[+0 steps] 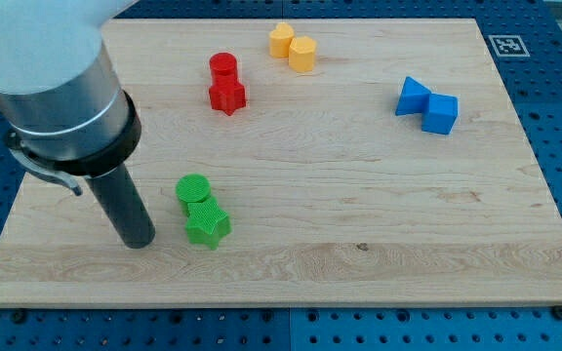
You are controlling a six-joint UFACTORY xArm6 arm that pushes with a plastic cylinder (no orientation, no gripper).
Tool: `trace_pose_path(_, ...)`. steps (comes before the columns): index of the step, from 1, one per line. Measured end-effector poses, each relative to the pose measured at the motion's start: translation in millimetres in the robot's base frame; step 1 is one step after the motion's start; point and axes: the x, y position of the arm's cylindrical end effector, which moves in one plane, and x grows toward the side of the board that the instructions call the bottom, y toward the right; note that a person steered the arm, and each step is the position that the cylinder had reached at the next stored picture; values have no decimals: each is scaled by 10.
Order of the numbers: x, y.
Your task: Separate green star and green circle
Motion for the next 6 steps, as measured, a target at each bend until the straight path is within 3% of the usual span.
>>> trace_pose_path(2, -8, 108)
trace_pose_path(4, -88, 568)
trace_pose_path(6, -191, 578)
